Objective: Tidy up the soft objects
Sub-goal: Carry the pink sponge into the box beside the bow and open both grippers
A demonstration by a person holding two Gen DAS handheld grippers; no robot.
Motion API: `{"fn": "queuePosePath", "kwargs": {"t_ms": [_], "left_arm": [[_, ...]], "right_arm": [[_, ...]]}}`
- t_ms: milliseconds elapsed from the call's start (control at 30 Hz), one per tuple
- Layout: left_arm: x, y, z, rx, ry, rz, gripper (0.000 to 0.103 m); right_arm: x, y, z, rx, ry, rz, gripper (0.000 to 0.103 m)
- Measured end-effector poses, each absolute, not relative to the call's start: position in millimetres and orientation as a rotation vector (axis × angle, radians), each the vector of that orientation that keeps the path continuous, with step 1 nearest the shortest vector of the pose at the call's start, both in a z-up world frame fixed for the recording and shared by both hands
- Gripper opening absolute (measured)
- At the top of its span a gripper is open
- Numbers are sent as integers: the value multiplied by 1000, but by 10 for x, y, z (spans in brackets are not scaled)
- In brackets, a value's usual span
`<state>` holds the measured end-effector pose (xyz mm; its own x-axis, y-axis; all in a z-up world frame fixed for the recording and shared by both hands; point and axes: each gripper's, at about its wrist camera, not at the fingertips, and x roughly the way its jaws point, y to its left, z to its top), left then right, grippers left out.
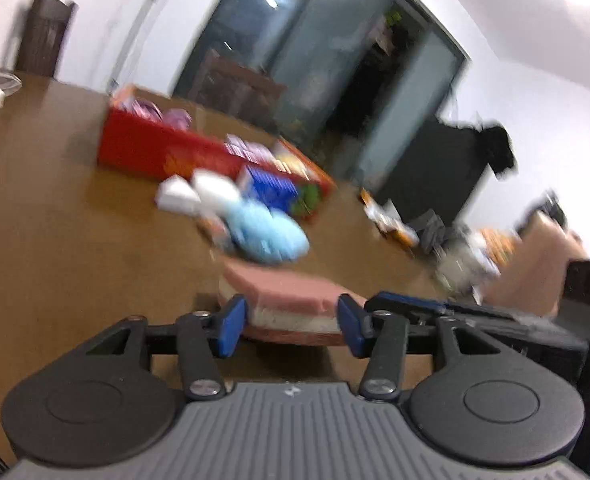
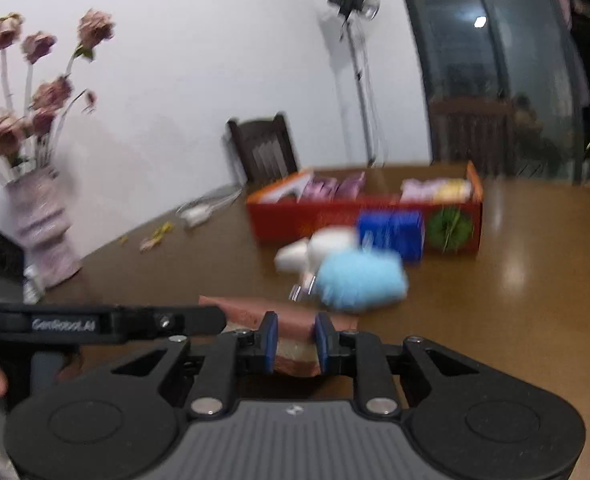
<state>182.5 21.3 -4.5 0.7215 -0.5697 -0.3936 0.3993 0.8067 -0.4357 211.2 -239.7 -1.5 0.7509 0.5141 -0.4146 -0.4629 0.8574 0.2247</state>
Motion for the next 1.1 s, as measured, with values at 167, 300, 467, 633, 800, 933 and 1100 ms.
{"fn": "queuePosePath", "kwargs": {"t_ms": [167,300,467,633,800,933,1100], "left_arm": [[1539,319,38,-342,569,-535,61],[1685,314,56,-364,598,-487,61],[1885,293,45,-371,611,-473,60],[2074,282,-80,-406,670,-484,48],[2233,270,-37,-448,653,-518,36],[2773,239,525,-406,528,-554,36],[4170,225,1073,-433,549,-577,36]], "right_arm": [[1684,-2634,-30,237,478,542,27],[1732,-2694,-35,320,471,524,34],[1948,-2584,-82,318,508,499,34],[2132,-2557,-234,356,559,480,38],[2311,-2553,-309,408,602,500,30],[2621,-2555,182,368,460,499,29],[3692,-2479,903,272,339,443,29]]}}
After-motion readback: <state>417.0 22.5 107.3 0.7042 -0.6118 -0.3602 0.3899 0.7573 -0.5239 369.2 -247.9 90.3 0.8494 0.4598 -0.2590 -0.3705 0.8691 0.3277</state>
